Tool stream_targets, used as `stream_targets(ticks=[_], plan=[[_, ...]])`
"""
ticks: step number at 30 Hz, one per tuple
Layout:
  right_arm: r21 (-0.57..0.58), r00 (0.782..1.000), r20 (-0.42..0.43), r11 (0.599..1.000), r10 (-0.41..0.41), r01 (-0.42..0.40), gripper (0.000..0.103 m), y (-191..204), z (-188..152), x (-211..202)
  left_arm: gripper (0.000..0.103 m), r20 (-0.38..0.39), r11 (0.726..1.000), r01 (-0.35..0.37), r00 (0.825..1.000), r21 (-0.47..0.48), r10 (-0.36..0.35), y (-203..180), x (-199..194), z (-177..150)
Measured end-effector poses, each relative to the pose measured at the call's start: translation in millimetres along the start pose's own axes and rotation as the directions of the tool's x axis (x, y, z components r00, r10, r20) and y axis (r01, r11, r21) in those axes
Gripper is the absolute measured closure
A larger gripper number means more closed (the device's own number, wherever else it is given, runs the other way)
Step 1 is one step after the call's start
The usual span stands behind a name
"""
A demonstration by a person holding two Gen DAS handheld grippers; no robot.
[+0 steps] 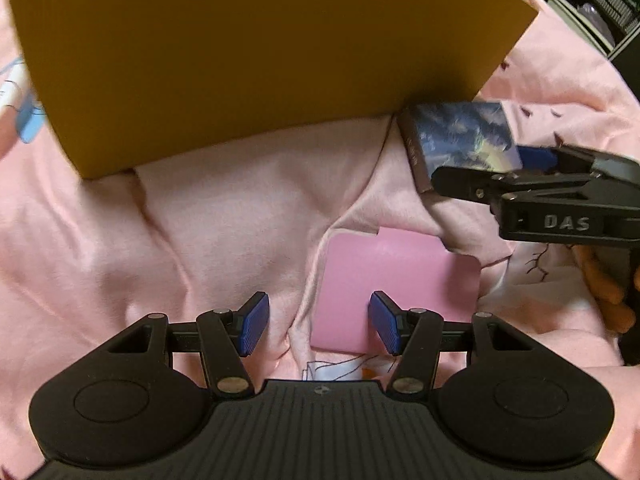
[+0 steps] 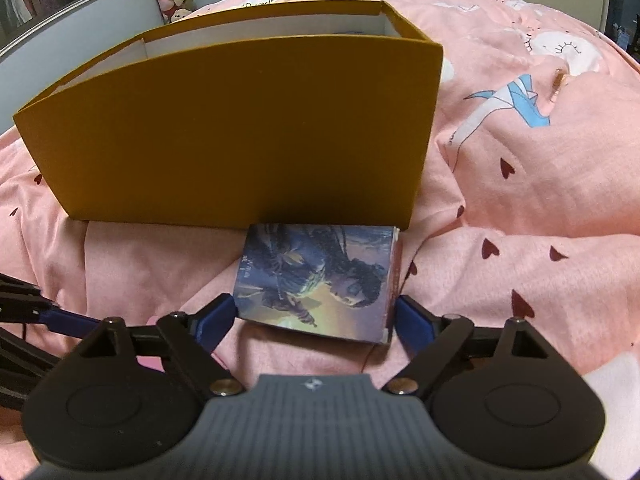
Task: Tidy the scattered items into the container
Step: 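Grasp the photo card box with right tool while left tool approaches the pink holder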
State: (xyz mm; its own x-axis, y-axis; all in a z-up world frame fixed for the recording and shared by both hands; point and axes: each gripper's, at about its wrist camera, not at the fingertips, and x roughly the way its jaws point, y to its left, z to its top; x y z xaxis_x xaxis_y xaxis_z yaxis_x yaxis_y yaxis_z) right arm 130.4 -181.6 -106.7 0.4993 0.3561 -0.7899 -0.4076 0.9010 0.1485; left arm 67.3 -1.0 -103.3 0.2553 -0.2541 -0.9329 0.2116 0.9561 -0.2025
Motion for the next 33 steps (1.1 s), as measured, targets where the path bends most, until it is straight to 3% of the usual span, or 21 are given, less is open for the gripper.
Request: stream_targets(ticks=[10, 15, 19, 21, 23, 26, 33], plan=[[-0.024, 1.0, -0.017, 1.0, -0.008, 0.008, 0.009, 4.6, 0.1, 7.7, 0.018, -0.009, 0.985, 0.162, 0.987, -0.056, -0.163, 6.5, 17.0, 7.9], [-0.005, 1.0, -0.011, 1.0, 0.004, -0.004, 0.01, 0.7, 0.0, 3.6, 0.016, -0.021, 0.975, 0.21, 0.977, -0.073, -0.212, 7.5, 24.6, 8.9], [-0.002, 1.0, -0.012, 1.0, 0.003, -0.003, 0.011, 4.0, 0.0, 0.1, 0.026, -0.005, 0.976, 0.202, 0.979, -0.078, -0.203, 9.6, 21.4, 6.8], [0.004, 1.0, -0.015, 1.0, 0.003, -0.003, 0.011, 3.9, -0.9, -2.3, 0.035, 0.004, 0.976, 0.199, 0.98, -0.089, -0.199, 12.0, 19.9, 6.3], [0.011, 1.0, -0.018, 1.0, 0.002, -0.002, 0.011, 3.4, -1.7, -5.6, 0.051, 0.018, 0.976, 0.197, 0.98, -0.091, -0.196, 13.8, 15.8, 5.2], [0.019, 1.0, -0.02, 1.0, -0.006, 0.006, 0.011, 3.5, -2.3, -10.9, 0.059, 0.031, 0.978, 0.185, 0.983, -0.091, -0.183, 13.9, 12.1, 4.6], [0.03, 0.997, -0.075, 1.0, -0.006, 0.009, 0.01, 0.6, -7.2, -20.1, 0.061, 0.033, 0.977, 0.191, 0.981, -0.094, -0.189, 17.8, 7.7, 2.8]])
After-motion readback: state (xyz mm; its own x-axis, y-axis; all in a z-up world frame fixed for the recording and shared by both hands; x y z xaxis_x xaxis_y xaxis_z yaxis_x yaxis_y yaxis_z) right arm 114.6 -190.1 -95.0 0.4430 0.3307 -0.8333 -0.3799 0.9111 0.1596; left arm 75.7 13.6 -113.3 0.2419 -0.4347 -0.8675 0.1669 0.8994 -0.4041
